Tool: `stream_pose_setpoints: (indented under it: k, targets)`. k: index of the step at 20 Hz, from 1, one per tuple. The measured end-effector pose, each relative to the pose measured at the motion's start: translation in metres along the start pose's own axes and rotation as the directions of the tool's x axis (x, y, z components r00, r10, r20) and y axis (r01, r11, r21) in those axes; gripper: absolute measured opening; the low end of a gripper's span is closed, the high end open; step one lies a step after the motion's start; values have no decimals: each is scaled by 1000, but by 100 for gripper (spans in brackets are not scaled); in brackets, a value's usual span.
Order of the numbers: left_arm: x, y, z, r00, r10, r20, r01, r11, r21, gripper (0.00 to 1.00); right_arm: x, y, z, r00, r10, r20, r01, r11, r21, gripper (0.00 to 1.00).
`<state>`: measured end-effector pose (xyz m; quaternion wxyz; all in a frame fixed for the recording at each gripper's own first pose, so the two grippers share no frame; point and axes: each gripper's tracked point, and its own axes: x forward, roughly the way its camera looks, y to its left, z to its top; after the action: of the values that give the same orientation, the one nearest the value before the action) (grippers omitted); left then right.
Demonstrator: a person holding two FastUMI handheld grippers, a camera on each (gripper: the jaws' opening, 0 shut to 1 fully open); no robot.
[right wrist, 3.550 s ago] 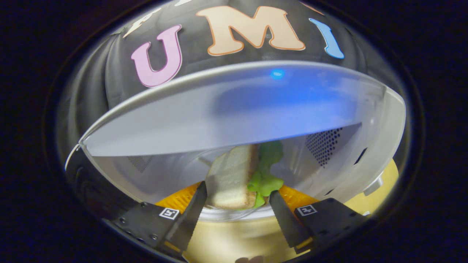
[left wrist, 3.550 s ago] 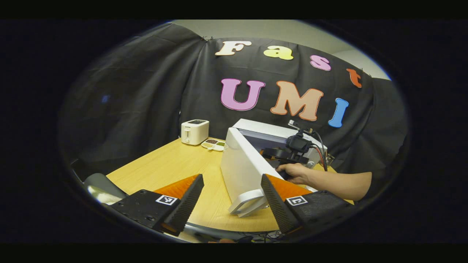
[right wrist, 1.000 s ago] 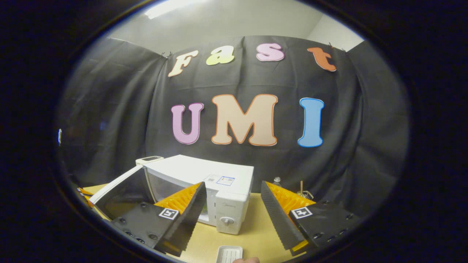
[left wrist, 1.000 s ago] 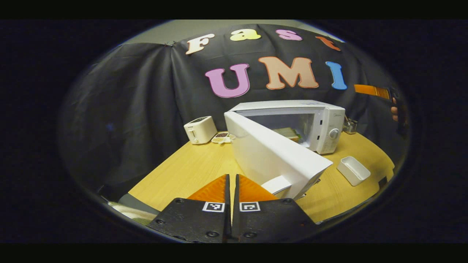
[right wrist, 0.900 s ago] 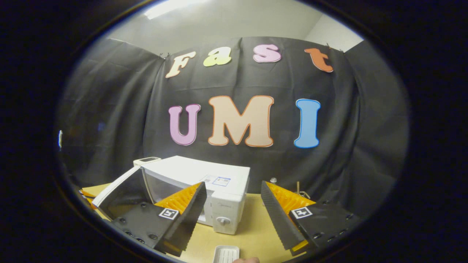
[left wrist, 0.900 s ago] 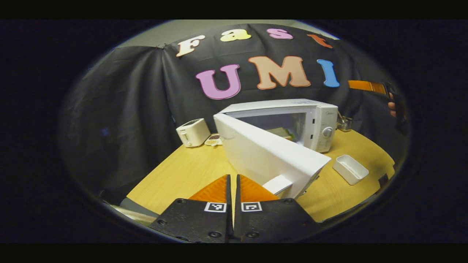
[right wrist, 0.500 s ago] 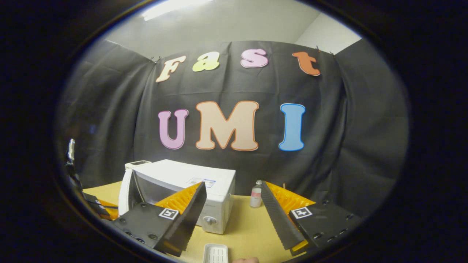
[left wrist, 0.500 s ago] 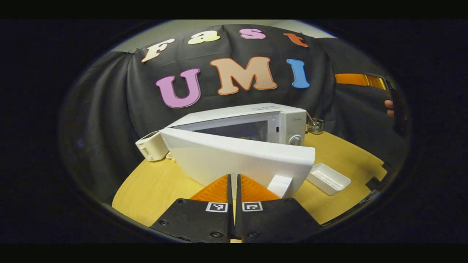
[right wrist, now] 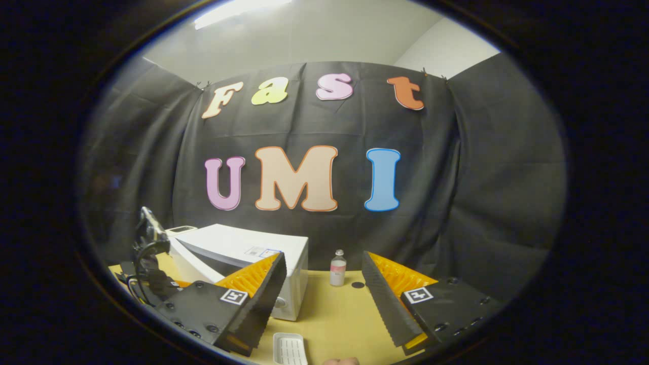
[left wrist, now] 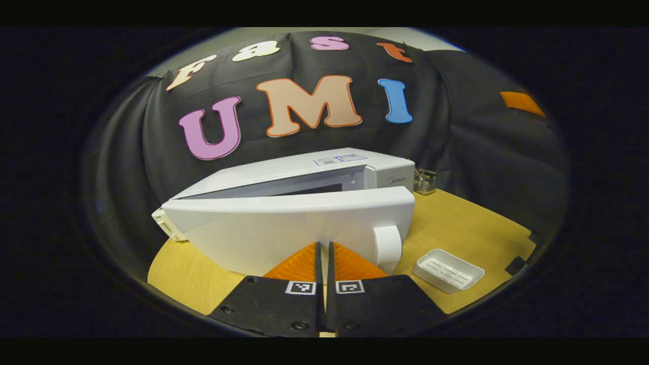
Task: Open the microwave oven with the left hand, put the food in, and close the microwave oven.
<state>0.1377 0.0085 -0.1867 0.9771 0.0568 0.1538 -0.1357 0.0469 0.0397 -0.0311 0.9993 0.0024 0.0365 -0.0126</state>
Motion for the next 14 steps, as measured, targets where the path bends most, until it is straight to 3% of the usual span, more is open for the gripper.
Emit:
stream_pose_setpoints:
  k: [5, 14]
  targets:
    - [36, 5, -2, 999, 4, -40, -3, 1000, 31, 1, -19, -2, 0, 999, -32, -4, 32, 999, 41, 93]
    - [59, 6, 4, 998, 9, -65, -8, 1000, 16, 1, -43, -16, 4, 996, -86, 13, 86, 996, -3, 93]
